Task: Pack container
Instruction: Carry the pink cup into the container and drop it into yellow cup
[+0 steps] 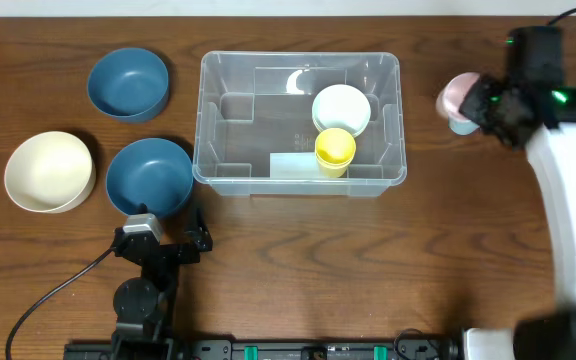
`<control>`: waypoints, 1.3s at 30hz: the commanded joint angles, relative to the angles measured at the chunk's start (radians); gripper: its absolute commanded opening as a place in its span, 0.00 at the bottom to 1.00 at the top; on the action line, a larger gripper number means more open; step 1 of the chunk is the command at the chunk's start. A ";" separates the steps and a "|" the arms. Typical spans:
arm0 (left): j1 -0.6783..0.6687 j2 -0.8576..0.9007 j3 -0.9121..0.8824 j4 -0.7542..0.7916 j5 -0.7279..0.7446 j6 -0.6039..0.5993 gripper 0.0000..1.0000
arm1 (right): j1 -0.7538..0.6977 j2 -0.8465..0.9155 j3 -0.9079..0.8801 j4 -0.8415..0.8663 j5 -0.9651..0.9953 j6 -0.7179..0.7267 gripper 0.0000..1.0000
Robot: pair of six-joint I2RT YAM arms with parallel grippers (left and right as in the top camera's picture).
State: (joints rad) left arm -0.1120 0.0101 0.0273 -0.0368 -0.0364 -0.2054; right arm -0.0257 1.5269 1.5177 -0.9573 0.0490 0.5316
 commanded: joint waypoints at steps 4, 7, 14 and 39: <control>0.007 -0.006 -0.023 -0.034 -0.015 0.013 0.98 | 0.114 -0.135 0.005 0.026 -0.114 -0.084 0.01; 0.007 -0.006 -0.023 -0.034 -0.015 0.013 0.98 | 0.209 -0.126 0.004 0.031 -0.114 -0.084 0.01; 0.007 -0.006 -0.023 -0.034 -0.015 0.013 0.98 | 0.397 -0.030 0.004 0.028 -0.088 -0.064 0.01; 0.007 -0.006 -0.023 -0.034 -0.015 0.013 0.98 | 0.480 0.182 0.004 -0.045 -0.072 -0.018 0.75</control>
State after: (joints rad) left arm -0.1120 0.0101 0.0273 -0.0368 -0.0364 -0.2054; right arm 0.4446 1.7020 1.5188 -1.0069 -0.0330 0.5159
